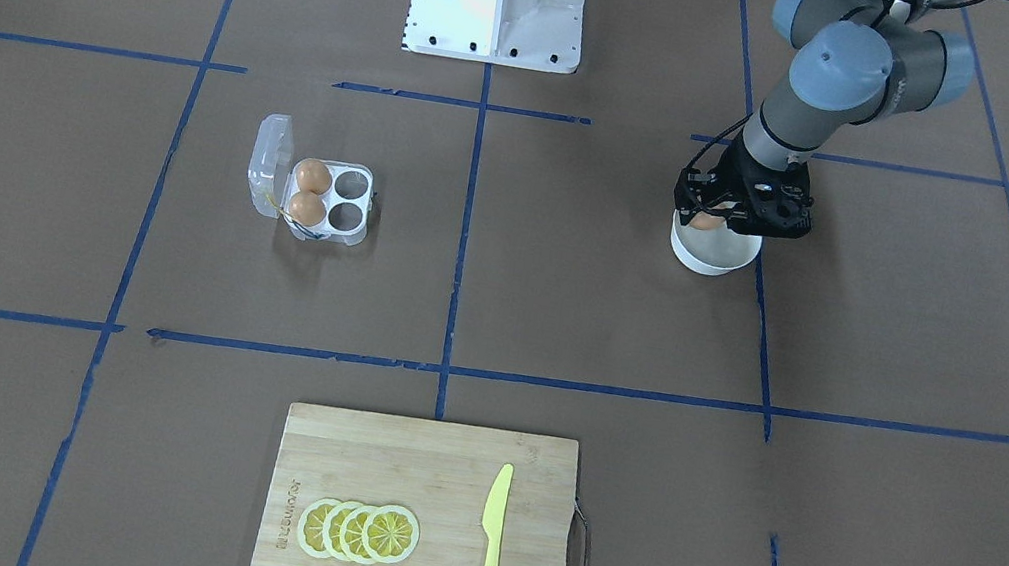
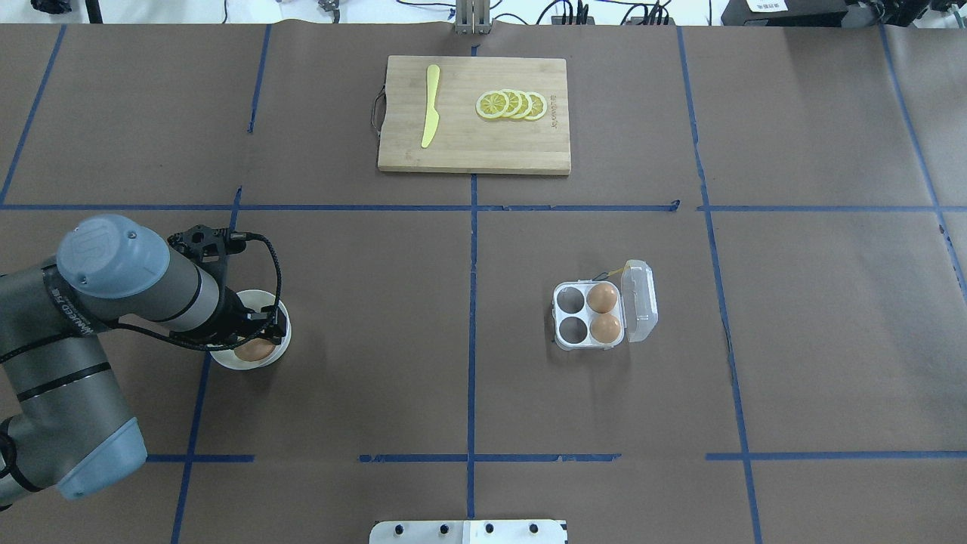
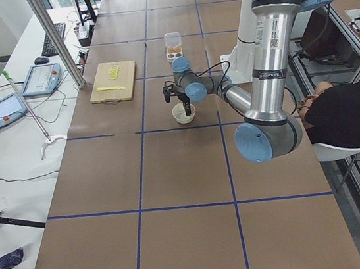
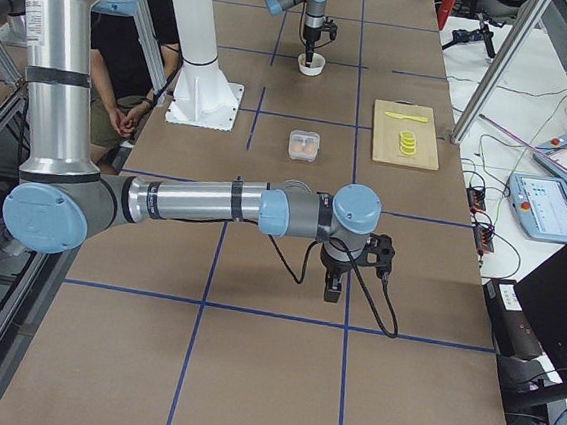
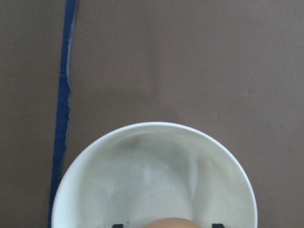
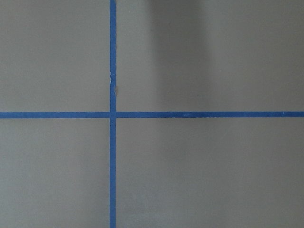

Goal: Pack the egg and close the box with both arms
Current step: 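Lower the left gripper into the bowl and grasp the brown egg, then lift the egg and carry it with the left gripper to the carton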

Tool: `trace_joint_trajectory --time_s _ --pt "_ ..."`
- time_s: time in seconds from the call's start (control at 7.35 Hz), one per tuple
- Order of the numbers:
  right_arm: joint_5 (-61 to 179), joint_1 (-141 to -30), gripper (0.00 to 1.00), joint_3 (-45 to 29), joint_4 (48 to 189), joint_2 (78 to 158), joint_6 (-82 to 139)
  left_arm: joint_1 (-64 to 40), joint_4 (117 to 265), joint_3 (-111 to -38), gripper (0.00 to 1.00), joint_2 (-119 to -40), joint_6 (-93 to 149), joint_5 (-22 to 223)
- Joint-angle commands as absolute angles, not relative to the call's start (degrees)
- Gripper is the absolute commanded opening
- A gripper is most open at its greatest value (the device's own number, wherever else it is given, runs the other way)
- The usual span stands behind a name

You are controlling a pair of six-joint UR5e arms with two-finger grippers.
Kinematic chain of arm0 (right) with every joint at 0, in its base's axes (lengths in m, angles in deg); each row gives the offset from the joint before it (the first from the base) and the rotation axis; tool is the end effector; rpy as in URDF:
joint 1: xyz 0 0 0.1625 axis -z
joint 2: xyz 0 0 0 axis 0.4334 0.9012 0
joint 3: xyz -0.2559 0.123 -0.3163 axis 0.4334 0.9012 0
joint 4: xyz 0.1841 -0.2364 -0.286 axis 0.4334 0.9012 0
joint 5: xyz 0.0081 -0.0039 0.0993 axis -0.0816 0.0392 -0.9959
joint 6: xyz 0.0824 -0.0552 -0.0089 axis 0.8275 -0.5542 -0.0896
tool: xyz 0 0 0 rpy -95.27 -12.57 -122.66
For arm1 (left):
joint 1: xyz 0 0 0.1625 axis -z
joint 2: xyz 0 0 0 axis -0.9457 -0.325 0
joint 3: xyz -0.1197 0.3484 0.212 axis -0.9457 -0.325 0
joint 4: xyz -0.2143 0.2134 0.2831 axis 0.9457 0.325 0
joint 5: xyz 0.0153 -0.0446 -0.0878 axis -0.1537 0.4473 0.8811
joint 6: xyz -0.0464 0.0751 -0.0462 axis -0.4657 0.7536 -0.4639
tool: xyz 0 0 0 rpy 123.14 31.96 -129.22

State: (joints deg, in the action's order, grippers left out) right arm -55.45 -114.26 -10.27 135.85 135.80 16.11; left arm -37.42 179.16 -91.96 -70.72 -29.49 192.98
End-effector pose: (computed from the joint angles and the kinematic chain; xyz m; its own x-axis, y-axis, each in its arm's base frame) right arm 0.0474 -0.5106 0.5964 0.6761 0.0129 0.7367 -0.0250 0.9997 0.0055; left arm 0.4125 -0.3851 0.3878 0.6563 -0.1011 -0.7477 0.0712 0.9949 -0.0720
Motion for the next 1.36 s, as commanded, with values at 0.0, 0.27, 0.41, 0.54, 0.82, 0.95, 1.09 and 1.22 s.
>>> trace_joint_trajectory --time_s 0.0,0.27,0.41,0.54,0.82,0.95,1.09,1.22 --pt "-55.6 -114.2 1.0 -10.2 135.8 135.7 16.1 -32.7 171.8 -96.3 0.0 -71.3 -29.0 192.6" --pt "-56.2 -114.2 1.0 -10.4 135.8 135.7 17.2 -27.2 169.2 -97.4 0.0 -78.6 -29.0 192.8" --pt "-56.1 -114.3 1.0 -11.0 135.8 135.5 17.5 -27.4 169.4 -96.7 0.0 -83.4 -29.7 193.2" --pt "-56.0 -114.2 1.0 -10.9 135.8 135.3 17.5 -27.8 172.7 -94.2 0.0 -87.3 -33.1 193.3" --pt "-56.0 -114.1 1.0 -10.8 135.8 134.8 17.5 -34.2 194.3 -85.0 0.0 -91.0 -49.8 193.2" --pt "-56.2 -114.2 1.0 -10.4 135.8 134.7 17.5 -37.3 201.8 -82.0 0.0 -92.2 -53.4 193.1" --pt "-56.2 -114.1 1.0 -10.4 135.8 134.7 17.5 -39.6 207.4 -75.5 0.0 -97.9 -57.5 192.7" --pt "-56.5 -114.2 1.0 -10.4 135.8 134.7 17.5 -41.4 210.4 -68.1 0.0 -104.4 -58.6 192.4"
